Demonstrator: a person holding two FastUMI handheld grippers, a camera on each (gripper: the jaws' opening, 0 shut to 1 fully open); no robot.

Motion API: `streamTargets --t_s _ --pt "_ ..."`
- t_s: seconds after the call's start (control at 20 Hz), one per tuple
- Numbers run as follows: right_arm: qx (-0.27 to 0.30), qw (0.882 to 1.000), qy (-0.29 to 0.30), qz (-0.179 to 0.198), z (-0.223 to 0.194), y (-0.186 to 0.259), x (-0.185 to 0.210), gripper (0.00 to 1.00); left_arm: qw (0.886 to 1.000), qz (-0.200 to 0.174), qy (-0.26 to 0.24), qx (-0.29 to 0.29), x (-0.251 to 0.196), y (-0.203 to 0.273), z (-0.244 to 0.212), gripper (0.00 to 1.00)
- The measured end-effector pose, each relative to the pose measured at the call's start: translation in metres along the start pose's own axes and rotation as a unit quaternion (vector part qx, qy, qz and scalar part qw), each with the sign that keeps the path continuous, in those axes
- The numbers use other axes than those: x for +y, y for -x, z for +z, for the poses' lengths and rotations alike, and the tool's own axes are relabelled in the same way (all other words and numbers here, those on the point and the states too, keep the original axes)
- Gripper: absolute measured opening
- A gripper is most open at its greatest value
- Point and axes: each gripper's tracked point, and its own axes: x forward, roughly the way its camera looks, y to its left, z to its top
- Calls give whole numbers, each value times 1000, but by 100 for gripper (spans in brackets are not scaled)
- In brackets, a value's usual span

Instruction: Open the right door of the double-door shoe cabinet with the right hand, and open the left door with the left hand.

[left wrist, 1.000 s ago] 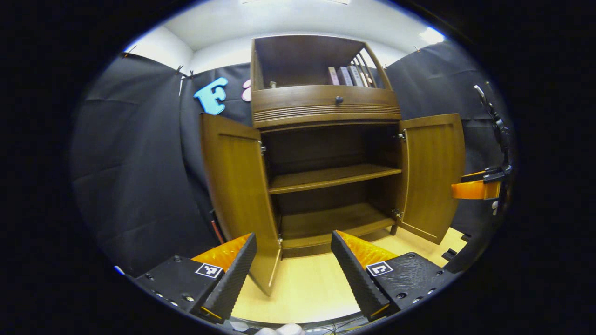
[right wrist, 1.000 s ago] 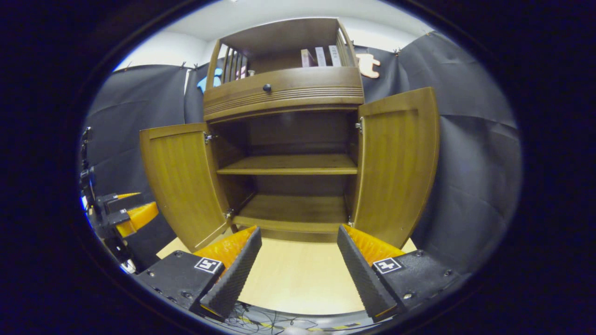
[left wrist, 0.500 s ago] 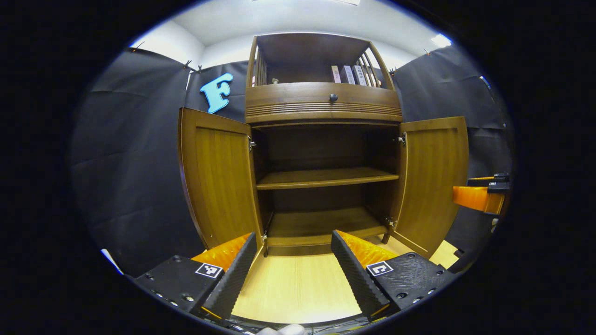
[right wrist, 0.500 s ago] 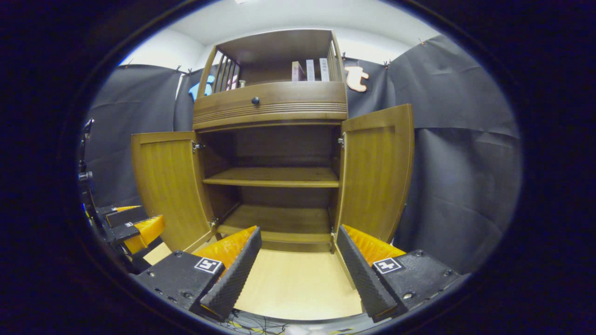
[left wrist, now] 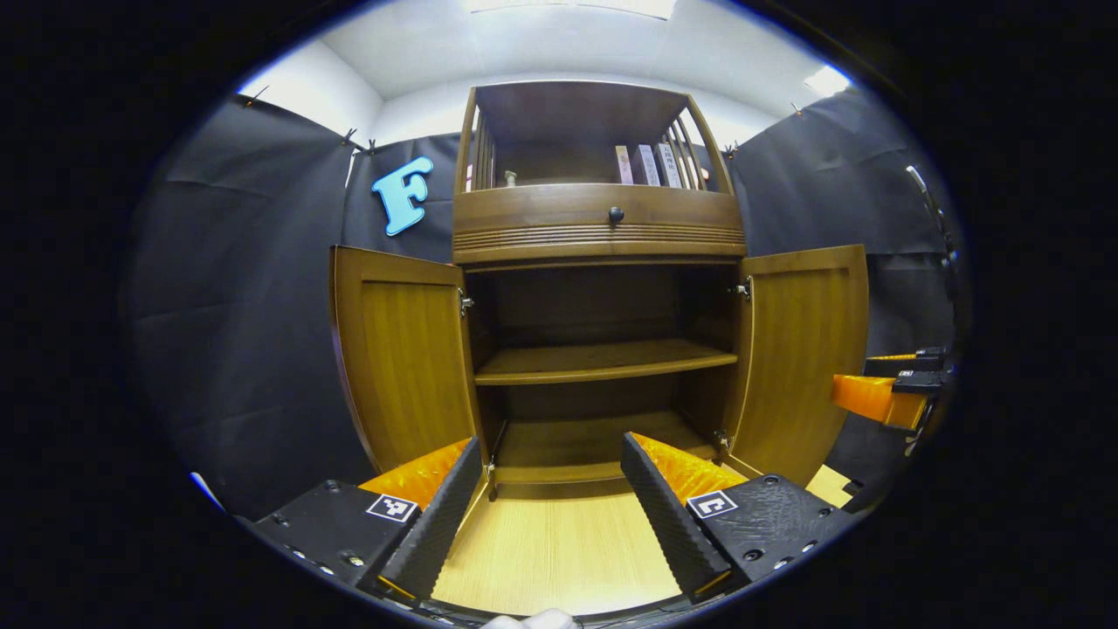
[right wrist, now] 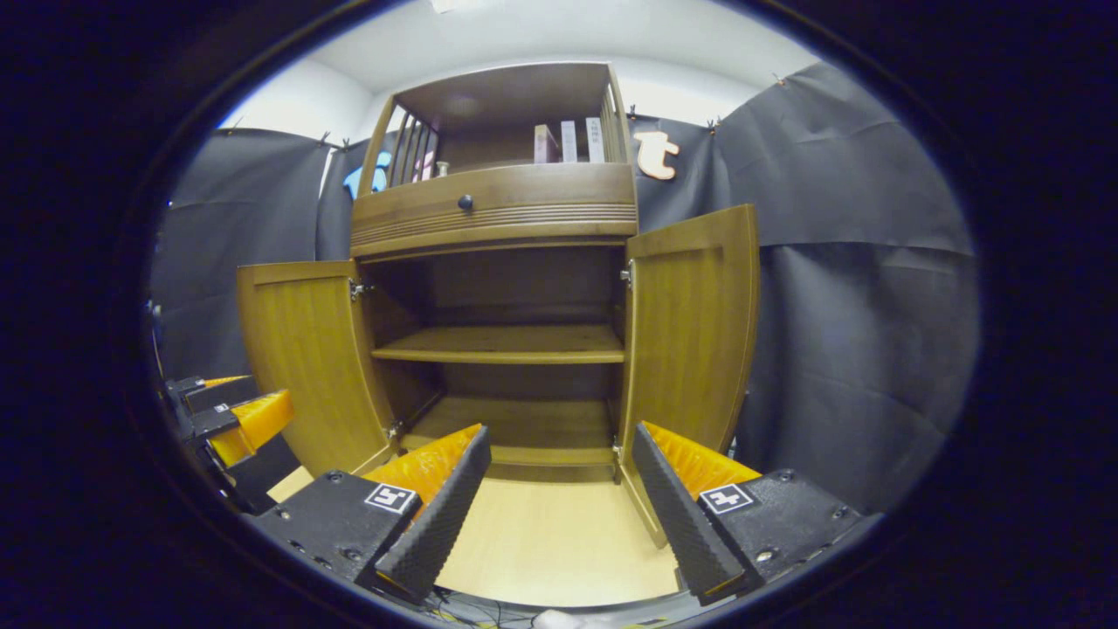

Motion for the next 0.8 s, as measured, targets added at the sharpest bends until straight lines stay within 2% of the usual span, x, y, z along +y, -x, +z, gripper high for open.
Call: streamTargets --t_s 0.55,0.6,0.65,0.8 --pt "-2 1000 3 1 1 -4 -2 100 1000 18 10 -3 14 -6 6 96" --pt "0 1000 3 1 1 -5 -2 100 1000 18 10 -4 14 -6 6 100" --pt "4 1000 4 1 -1 -6 -3 100 1000 18 11 -5 13 -7 6 96" --pt "6 1000 4 1 -2 -6 -5 100 1000 18 12 -3 11 -9 6 96"
